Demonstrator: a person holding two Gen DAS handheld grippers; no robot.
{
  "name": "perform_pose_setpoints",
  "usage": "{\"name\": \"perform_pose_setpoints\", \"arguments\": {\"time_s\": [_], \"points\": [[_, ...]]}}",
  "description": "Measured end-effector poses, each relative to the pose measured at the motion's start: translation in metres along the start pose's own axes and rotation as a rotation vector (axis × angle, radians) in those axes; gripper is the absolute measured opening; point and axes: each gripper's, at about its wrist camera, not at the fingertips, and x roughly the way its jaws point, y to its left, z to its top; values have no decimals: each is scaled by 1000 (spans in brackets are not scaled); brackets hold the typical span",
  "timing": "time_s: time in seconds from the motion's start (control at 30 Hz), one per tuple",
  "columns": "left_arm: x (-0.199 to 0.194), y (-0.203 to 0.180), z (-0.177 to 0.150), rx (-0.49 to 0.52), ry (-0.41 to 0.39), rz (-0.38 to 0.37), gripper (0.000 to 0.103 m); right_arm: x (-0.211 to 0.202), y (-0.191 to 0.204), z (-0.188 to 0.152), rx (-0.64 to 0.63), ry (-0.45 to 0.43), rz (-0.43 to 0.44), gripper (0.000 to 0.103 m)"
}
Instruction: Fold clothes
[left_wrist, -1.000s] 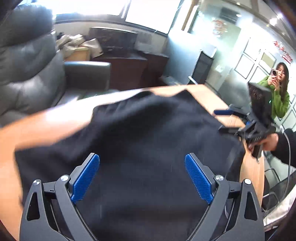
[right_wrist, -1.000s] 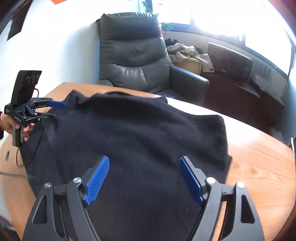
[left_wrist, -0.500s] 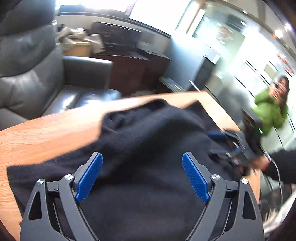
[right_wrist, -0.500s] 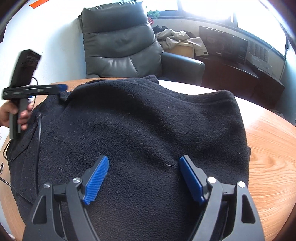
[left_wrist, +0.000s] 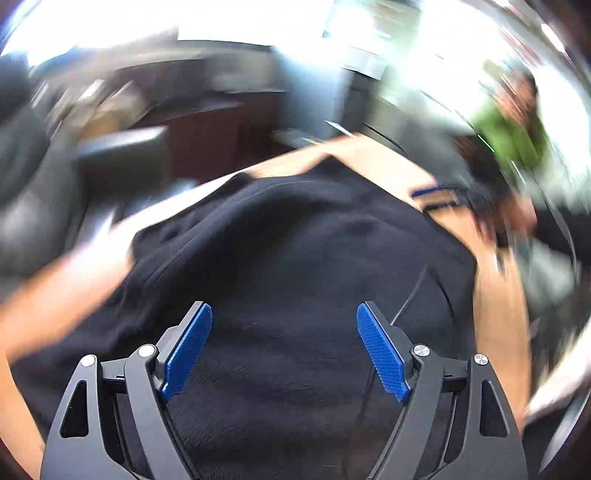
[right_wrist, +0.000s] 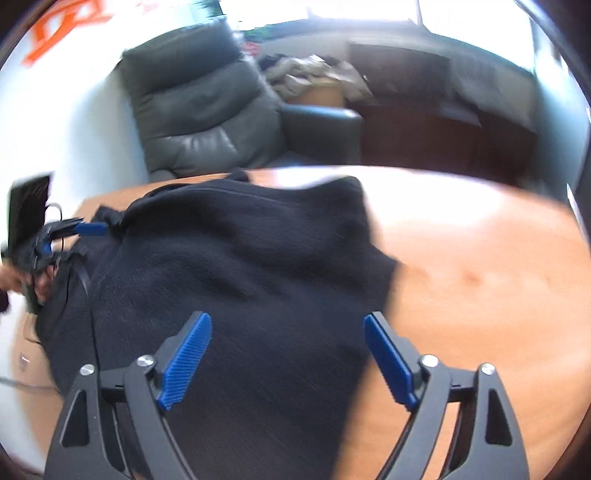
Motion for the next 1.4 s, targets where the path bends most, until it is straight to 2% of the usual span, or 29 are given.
{"name": "perform_pose_setpoints", "arguments": {"time_s": [0.07, 0.1, 0.13, 0.2, 0.3, 0.4, 0.43, 0.53, 0.57, 0.6, 0.67, 0.7, 0.73, 0.77, 0.8, 0.83, 0.97, 1.0, 1.07, 1.1, 1.13, 1.17, 1.2, 1.23, 1.3, 1.4], "points": [[18, -2, 5, 63, 76, -86, 85, 1, -33, -10, 81, 101, 108, 92], [30, 3, 6, 49, 115, -145, 85, 6, -47, -15, 110, 162, 169, 92], [42, 8, 7, 35, 153, -203, 84, 11, -52, -19, 93, 188, 187, 92], [51, 17, -2, 56, 162, -243, 84, 19, -56, -21, 53, 197, 263, 95], [55, 19, -3, 135, 157, -246, 79, 30, -49, -13, -18, 183, 356, 97], [34, 18, 12, 157, 88, -248, 78, 41, -30, -3, -110, 189, 402, 97], [21, 14, 19, 147, 55, -280, 78, 45, -21, 0, -145, 197, 405, 97], [-21, 7, 37, 106, -28, -376, 79, 50, -18, 7, -121, 193, 401, 80], [-36, 5, 42, 90, -53, -409, 80, 49, -20, 7, -107, 185, 396, 78], [-62, 3, 47, 57, -89, -466, 86, 49, -21, 8, -98, 177, 390, 77], [-109, 0, 57, -14, -167, -671, 96, 46, -19, 6, -121, 165, 371, 77], [-124, 1, 58, -16, -193, -713, 103, 45, -19, 6, -129, 158, 364, 78], [-139, 2, 59, -7, -225, -701, 103, 44, -20, 6, -124, 153, 369, 78], [-145, 5, 59, 13, -250, -617, 103, 43, -22, 5, -121, 147, 373, 78], [-141, 11, 59, 23, -250, -479, 103, 42, -23, 5, -124, 144, 373, 78], [-125, 23, 60, 3, -222, -307, 103, 41, -24, 4, -127, 141, 372, 78], [-44, 56, 55, -58, -108, -67, 97, 38, -25, 6, -121, 129, 364, 78], [-22, 56, 52, -36, -83, -77, 92, 37, -27, 6, -123, 130, 364, 78], [26, 42, 44, 42, 18, -116, 82, 38, -28, 6, -117, 136, 362, 76], [41, 30, 36, 94, 75, -128, 71, 39, -27, 5, -111, 141, 360, 75], [56, 18, 28, 145, 131, -140, 52, 41, -26, 4, -105, 146, 359, 72], [71, 7, 20, 197, 186, -150, 45, 41, -27, 5, -98, 151, 360, 67], [79, -5, 14, 249, 197, -129, 44, 41, -27, 5, -91, 156, 361, 64], [78, -4, 15, 221, 188, -135, 43, 41, -27, 4, -85, 160, 361, 56], [74, -3, 16, 165, 179, -158, 37, 40, -25, -1, -77, 153, 356, 53], [61, -30, 13, 233, 205, -209, 33, 41, -26, -4, -52, 138, 354, 53]]}}
